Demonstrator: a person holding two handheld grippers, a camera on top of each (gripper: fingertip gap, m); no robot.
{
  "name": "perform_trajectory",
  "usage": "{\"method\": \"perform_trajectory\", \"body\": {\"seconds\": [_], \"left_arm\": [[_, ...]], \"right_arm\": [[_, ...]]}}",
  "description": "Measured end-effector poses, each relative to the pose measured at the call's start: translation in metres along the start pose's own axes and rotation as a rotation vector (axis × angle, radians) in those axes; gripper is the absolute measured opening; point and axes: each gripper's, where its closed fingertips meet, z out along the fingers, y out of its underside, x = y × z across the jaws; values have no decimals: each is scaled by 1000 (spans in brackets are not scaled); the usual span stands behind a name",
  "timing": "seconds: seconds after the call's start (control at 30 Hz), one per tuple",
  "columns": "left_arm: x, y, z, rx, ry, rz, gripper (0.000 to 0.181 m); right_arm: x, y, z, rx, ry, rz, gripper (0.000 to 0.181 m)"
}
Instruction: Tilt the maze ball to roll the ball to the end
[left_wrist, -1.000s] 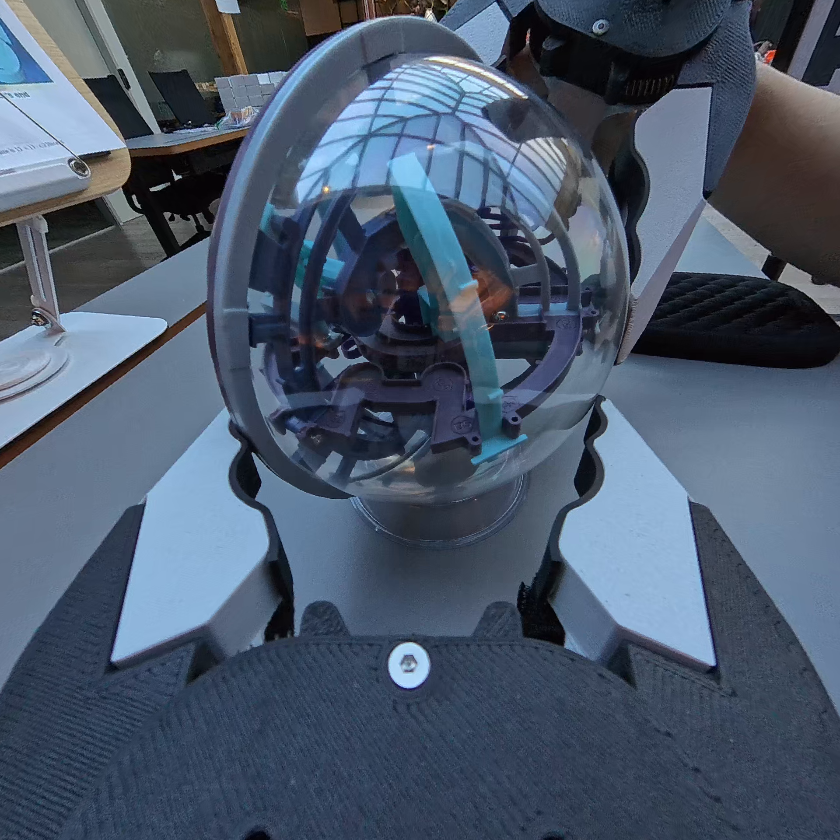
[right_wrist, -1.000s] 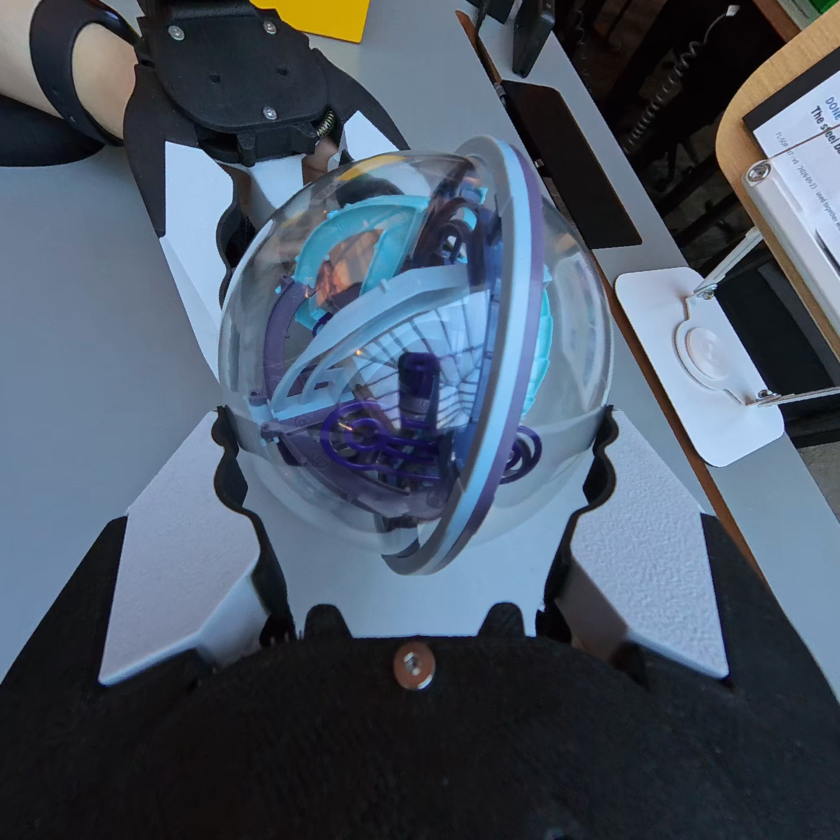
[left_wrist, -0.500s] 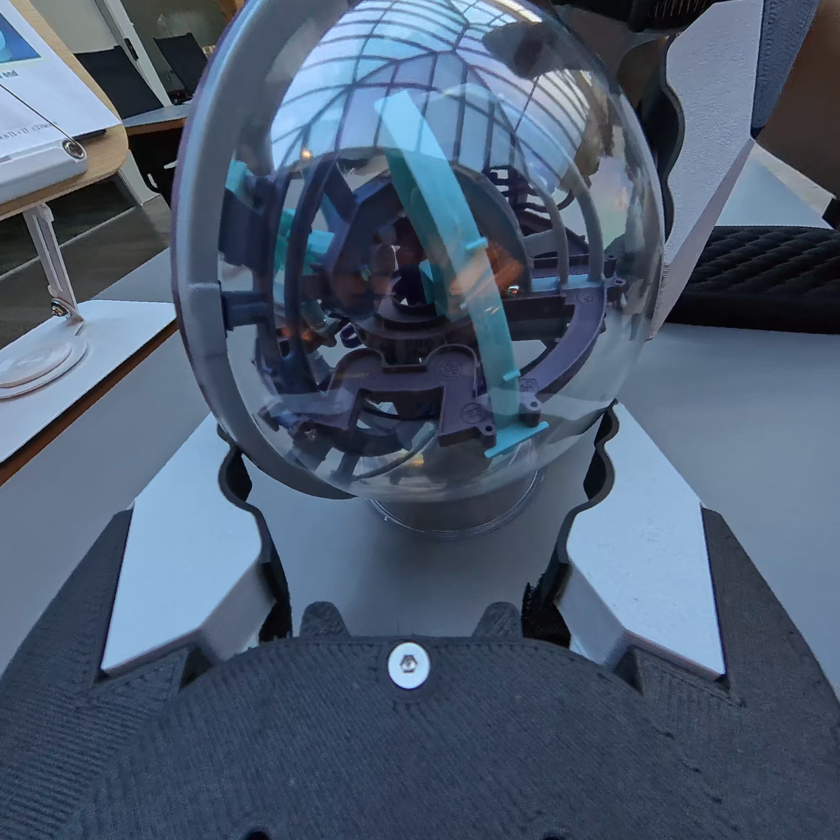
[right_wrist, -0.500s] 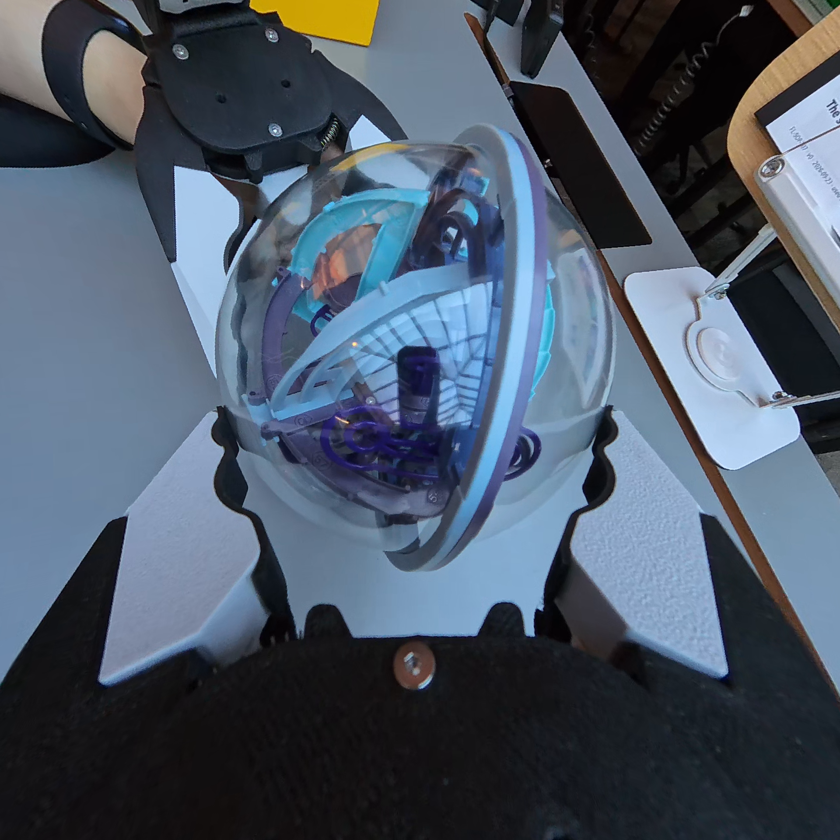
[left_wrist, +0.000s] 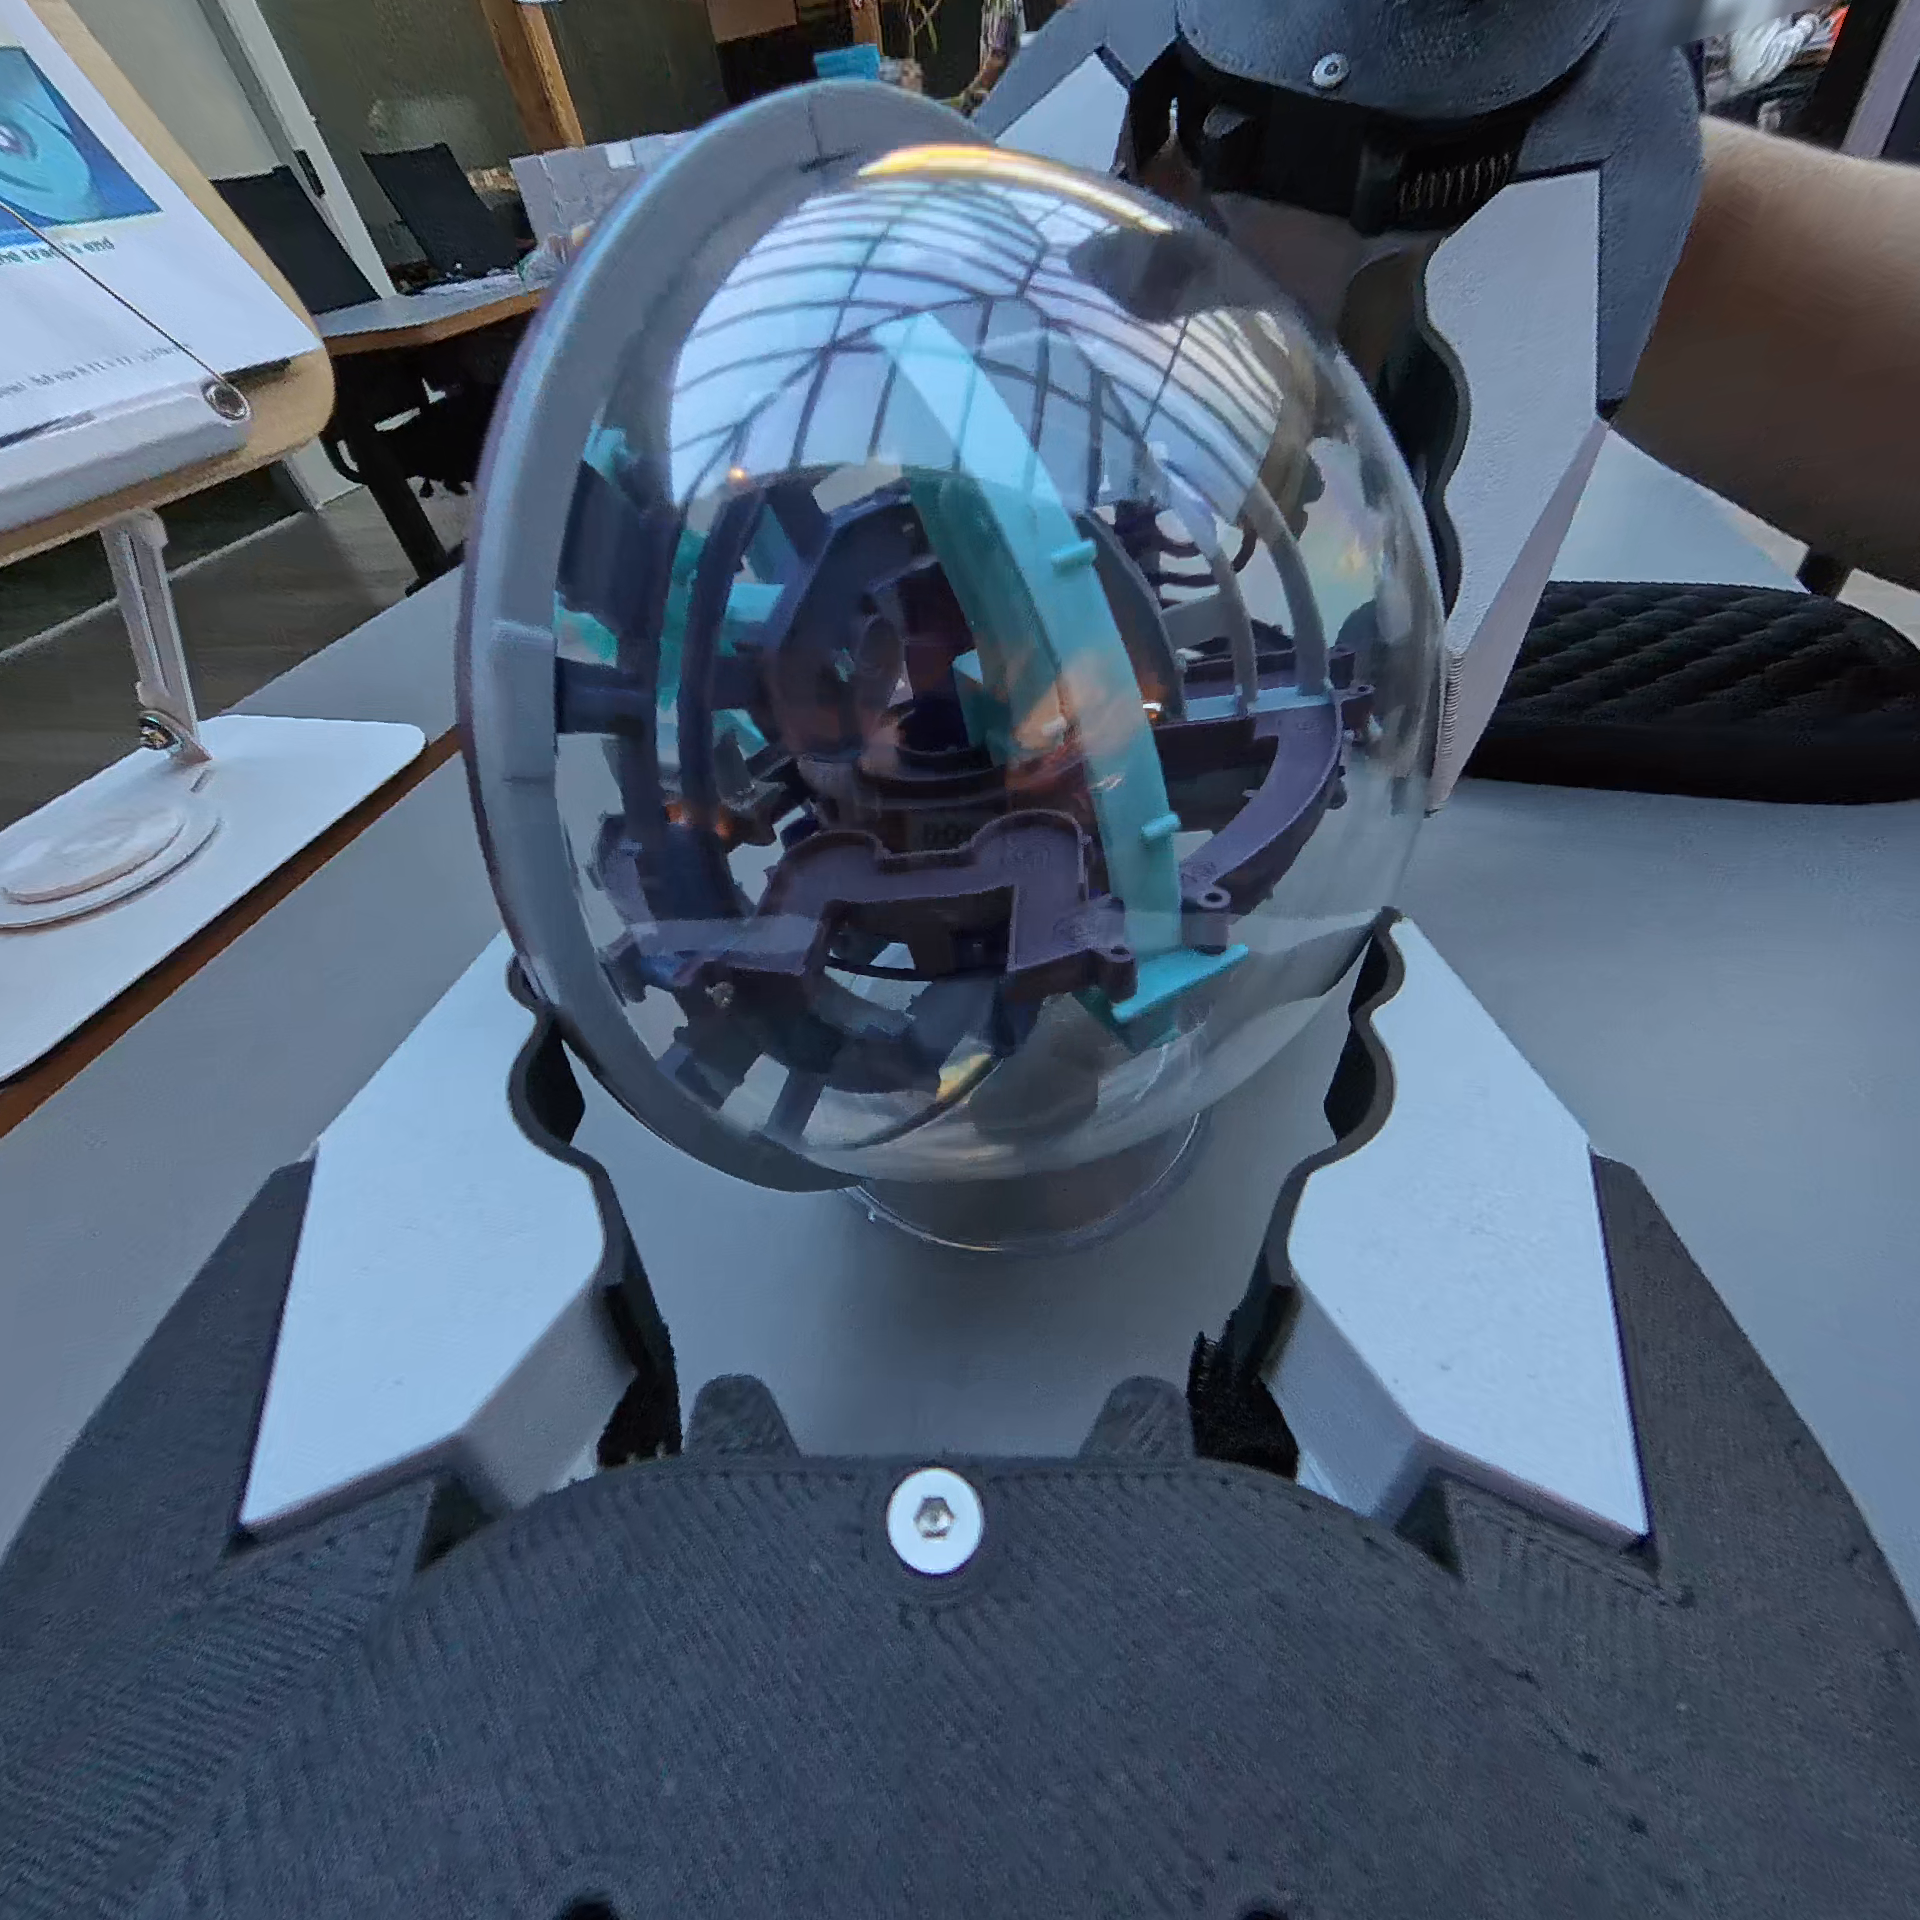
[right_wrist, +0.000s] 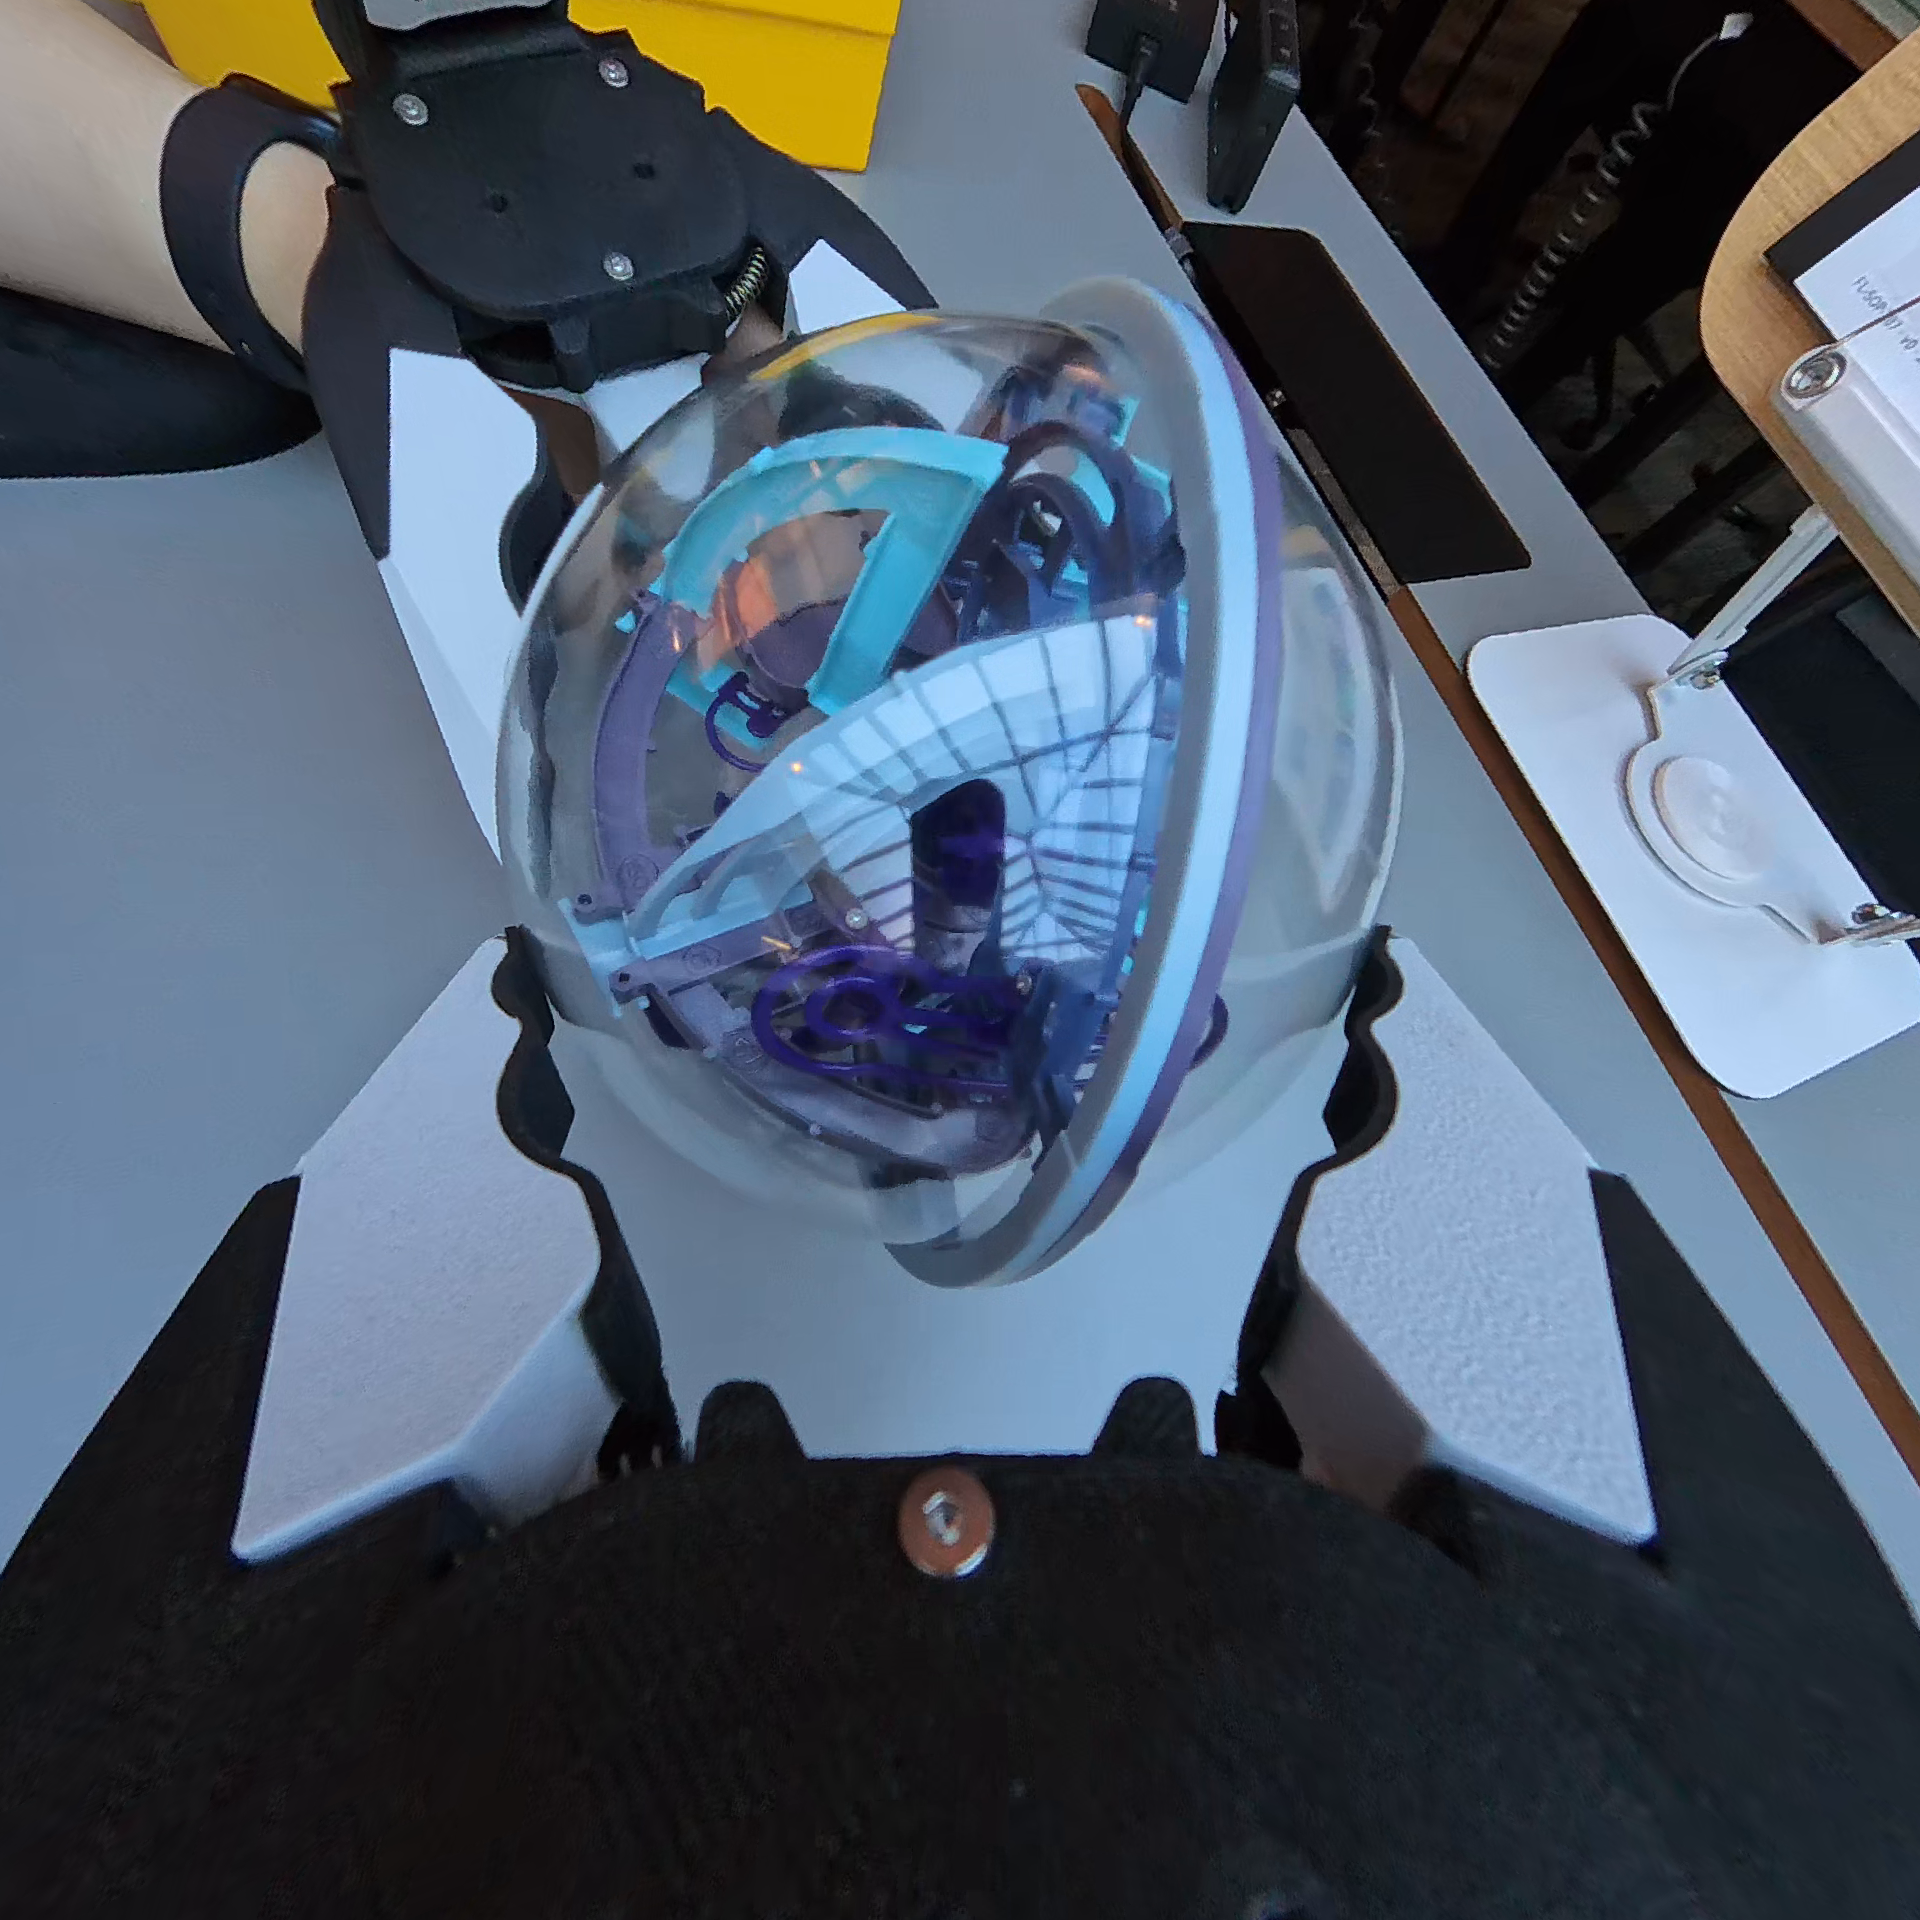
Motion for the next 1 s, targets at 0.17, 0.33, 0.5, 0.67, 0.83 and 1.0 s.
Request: {"method": "perform_trajectory", "body": {"seconds": [0.17, 0.33, 0.5, 0.67, 0.83, 1.0], "left_arm": [[-1, 1, -3, -2, -1, -5, 146], [-2, 1, -2, 5, 6, -17, 147], [-2, 1, -2, 18, 7, -25, 147], [-3, 9, -3, -21, 6, 0, 144], [-3, 17, 1, -67, 0, -5, 145], [-2, 17, 3, -69, 15, -26, 146]], "right_arm": [[0, -2, 2, 17, -4, 3, 150], [1, -3, 3, 23, -8, 10, 150], [1, -3, 3, 32, -13, 16, 150], [2, -4, 4, 43, -17, 23, 150], [2, -4, 3, 48, -19, 19, 150], [2, -4, 3, 65, -18, 26, 150]]}}
